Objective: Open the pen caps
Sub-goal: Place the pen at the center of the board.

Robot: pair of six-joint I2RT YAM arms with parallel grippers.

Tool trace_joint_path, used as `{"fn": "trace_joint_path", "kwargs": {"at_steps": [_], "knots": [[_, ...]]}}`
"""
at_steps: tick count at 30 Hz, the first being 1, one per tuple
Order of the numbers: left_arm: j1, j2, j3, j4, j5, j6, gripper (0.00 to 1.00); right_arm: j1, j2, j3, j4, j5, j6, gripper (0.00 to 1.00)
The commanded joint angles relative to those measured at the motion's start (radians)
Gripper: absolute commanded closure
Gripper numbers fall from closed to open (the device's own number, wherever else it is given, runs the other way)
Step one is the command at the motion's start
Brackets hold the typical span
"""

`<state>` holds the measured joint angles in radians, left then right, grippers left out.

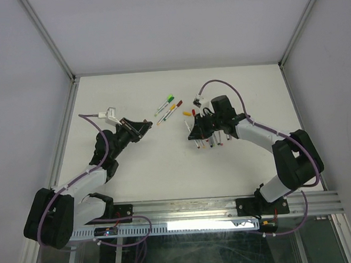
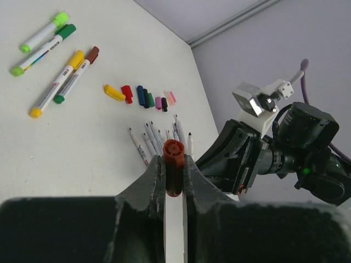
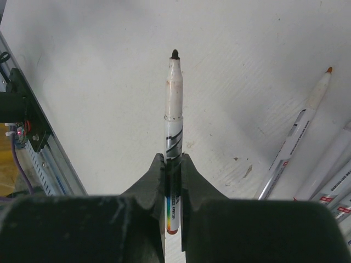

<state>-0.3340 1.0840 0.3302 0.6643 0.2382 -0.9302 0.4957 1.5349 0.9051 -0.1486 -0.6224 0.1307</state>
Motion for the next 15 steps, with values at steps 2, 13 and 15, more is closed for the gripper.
{"fn": "trace_joint_path", "kwargs": {"at_steps": [2, 13, 15], "knots": [[-0.001, 0.015, -0.022, 0.103, 0.038, -0.037, 1.00, 0.015, 0.012, 0.045, 0.021, 0.016, 0.007, 1.00], [0.000, 0.021, -0.059, 0.129, 0.041, -0.050, 1.00, 0.038, 0.058, 0.077, -0.030, 0.077, -0.001, 1.00], [0.000, 0.019, -0.065, 0.130, 0.041, -0.051, 1.00, 0.043, 0.064, 0.081, -0.036, 0.087, -0.004, 1.00]]}}
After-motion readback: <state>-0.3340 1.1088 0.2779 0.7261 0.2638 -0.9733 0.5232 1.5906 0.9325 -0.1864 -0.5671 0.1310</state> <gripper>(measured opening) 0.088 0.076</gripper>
